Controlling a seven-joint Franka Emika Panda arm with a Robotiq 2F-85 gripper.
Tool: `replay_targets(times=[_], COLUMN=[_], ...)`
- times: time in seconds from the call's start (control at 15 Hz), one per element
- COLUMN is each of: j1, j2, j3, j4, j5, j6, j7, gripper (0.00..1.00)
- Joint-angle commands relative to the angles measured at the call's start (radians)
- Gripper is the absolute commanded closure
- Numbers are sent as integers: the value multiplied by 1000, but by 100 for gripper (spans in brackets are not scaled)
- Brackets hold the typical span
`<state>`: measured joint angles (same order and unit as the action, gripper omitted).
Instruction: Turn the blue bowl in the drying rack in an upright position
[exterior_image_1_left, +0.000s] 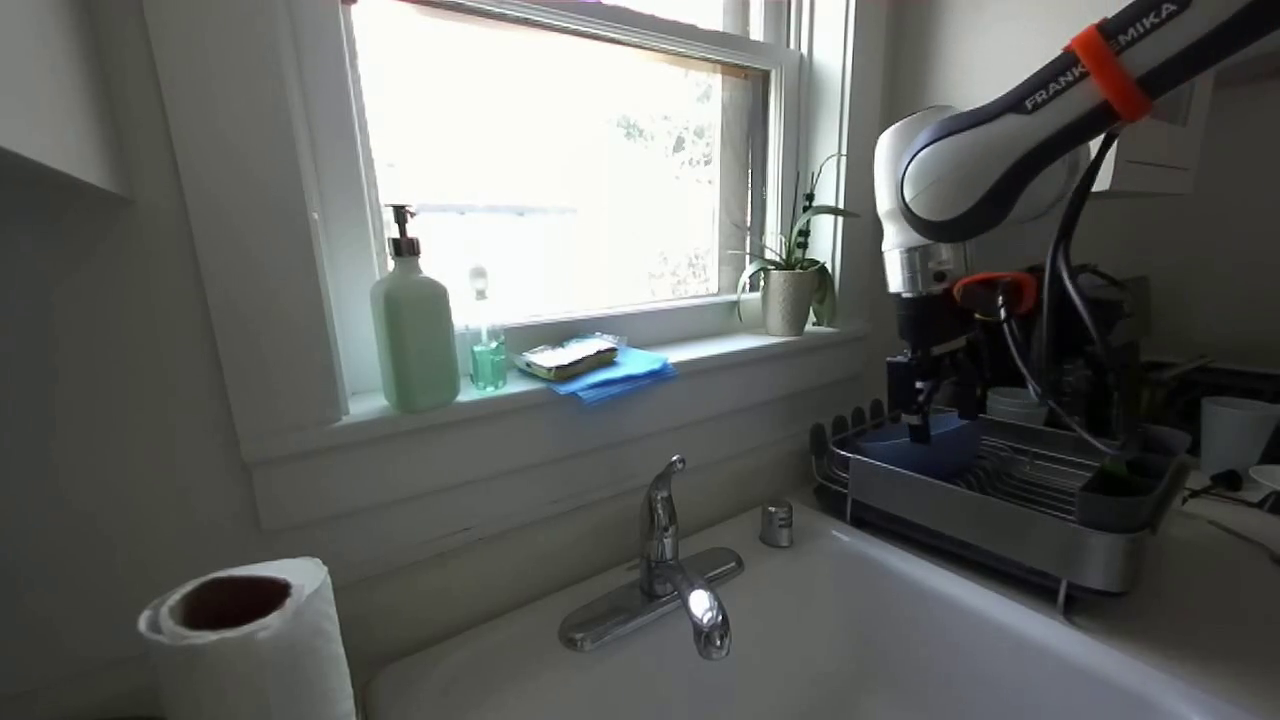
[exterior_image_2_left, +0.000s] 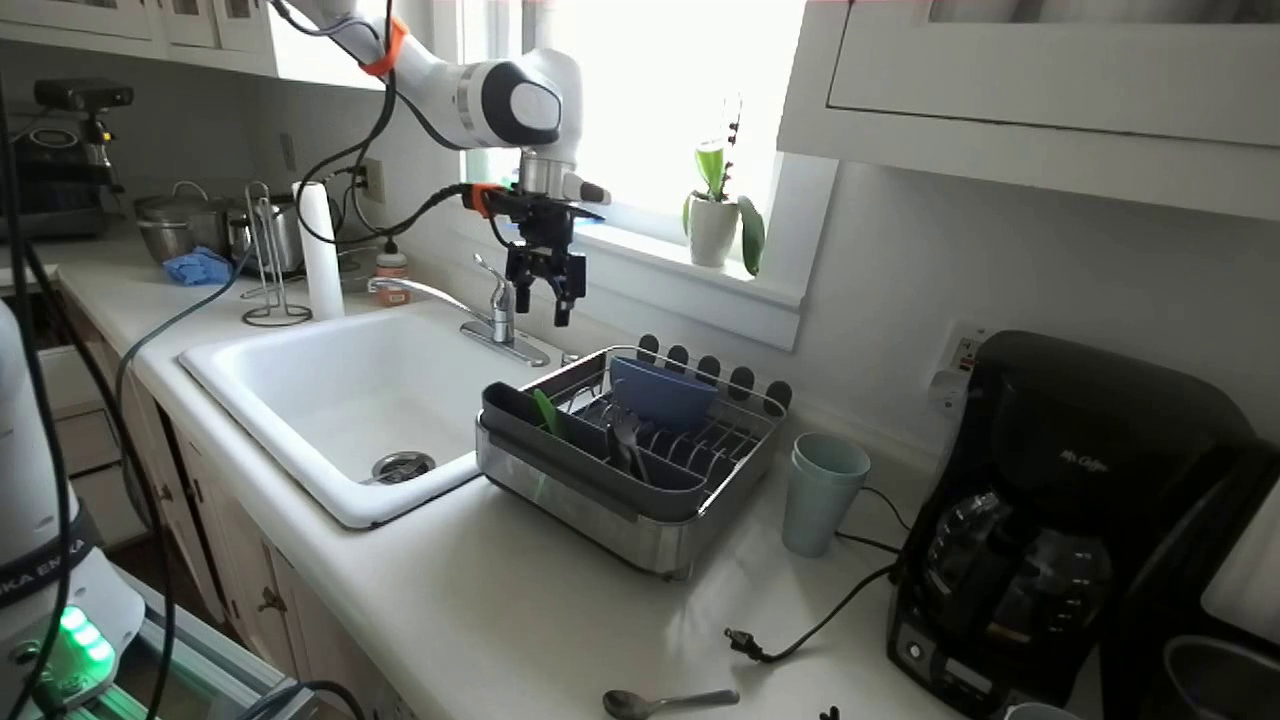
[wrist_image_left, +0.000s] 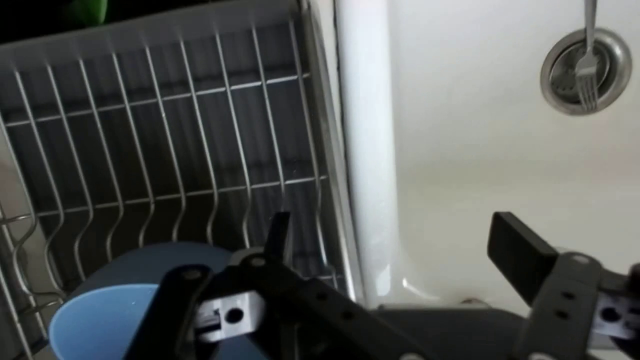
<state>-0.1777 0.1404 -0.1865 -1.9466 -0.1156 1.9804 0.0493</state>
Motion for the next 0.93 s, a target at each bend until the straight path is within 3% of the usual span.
replay_targets(times=[0.0, 0.33, 0.87], j1=[-35, -91, -124], j2=[82, 178, 312], j3=[-35, -81, -118], j4=[120, 256, 353], j5=[10, 43, 36], j6=[28, 3, 4], j7=[51, 100, 231], gripper=[0, 0, 0])
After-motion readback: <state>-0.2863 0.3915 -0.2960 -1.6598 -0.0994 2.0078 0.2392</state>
